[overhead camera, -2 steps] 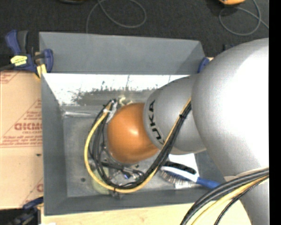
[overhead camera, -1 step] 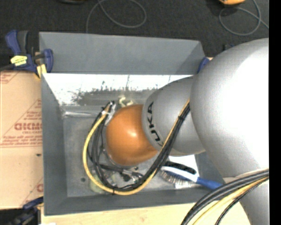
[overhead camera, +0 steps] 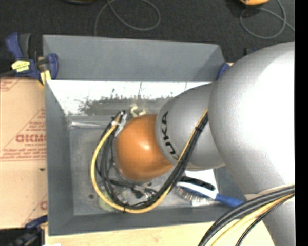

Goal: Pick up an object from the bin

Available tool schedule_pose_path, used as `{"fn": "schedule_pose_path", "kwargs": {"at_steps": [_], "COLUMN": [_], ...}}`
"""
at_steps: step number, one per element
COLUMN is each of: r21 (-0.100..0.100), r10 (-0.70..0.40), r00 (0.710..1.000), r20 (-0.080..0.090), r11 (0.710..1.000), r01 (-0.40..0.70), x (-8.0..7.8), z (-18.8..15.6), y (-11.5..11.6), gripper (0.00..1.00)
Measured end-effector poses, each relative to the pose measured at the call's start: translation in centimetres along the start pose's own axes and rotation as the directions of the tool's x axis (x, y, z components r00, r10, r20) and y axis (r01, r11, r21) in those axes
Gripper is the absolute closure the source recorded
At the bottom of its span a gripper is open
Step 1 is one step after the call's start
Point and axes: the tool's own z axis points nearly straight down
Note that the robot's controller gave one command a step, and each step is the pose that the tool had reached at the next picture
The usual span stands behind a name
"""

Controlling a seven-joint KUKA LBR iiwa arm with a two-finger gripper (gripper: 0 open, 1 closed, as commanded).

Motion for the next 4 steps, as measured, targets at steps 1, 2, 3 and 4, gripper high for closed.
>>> {"fn": "schedule_pose_path", "kwargs": {"at_steps": [1,2,3,4], "r21": [-0.001,-0.003,-0.001,-0.001], "r10": [0.0,0.001,0.001,0.001], "r00": [1.0,1.0,1.0,1.0], "r20": [-0.003,-0.01,-0.005,-0.004], "r11": [1.0,1.0,1.0,1.0], "r01": [0.0,-0.001,-0.001,-0.001], "x": [0.1,0.2,0.1,0.1], "z": [-0.4,-2.4,-4.1,-5.3], "y": [0.0,0.1,0.1,0.1], "gripper": [1.0,1.0,1.0,1.0]}}
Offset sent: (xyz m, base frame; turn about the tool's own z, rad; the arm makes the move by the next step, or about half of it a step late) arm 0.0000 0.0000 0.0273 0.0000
